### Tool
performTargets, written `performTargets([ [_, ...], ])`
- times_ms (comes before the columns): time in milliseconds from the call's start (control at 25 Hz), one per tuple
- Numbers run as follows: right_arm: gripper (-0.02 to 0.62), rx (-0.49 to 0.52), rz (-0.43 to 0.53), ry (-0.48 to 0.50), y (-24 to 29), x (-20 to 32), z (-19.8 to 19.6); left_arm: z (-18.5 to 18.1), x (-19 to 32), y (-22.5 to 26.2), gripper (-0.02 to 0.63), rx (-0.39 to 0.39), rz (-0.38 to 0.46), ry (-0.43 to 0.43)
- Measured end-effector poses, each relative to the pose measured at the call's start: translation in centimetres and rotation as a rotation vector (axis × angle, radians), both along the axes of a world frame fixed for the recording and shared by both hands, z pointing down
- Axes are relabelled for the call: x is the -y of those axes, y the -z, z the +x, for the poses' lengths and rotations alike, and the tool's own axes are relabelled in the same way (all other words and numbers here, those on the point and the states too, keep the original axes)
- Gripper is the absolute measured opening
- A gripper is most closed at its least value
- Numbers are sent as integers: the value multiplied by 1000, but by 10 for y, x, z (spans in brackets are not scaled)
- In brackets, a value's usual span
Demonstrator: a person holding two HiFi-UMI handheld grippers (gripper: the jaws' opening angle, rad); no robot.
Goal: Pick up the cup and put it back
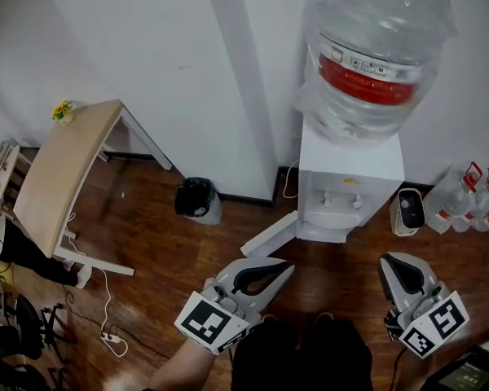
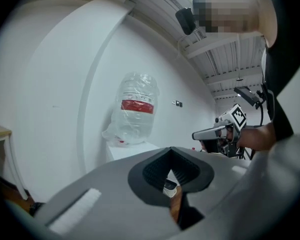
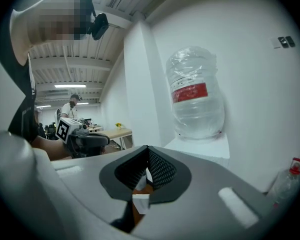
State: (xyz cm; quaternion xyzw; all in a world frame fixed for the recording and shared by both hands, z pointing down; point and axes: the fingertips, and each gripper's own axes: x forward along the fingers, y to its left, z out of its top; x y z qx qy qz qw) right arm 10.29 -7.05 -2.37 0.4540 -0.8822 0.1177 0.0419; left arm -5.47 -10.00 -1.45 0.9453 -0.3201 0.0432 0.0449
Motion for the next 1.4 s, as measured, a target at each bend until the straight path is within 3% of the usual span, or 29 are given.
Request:
performTargets([
  [600,2,22,-20,-8,-209,44,-7,-7,36,-193,1,4,-6,-45],
  [1040,2,-16,77,36,-348,60,-13,10,40,-308,1,-126,42,-121],
  [1400,2,-14,126,29,-431,53,-2,11,34,-401,1,-83,80,-124],
])
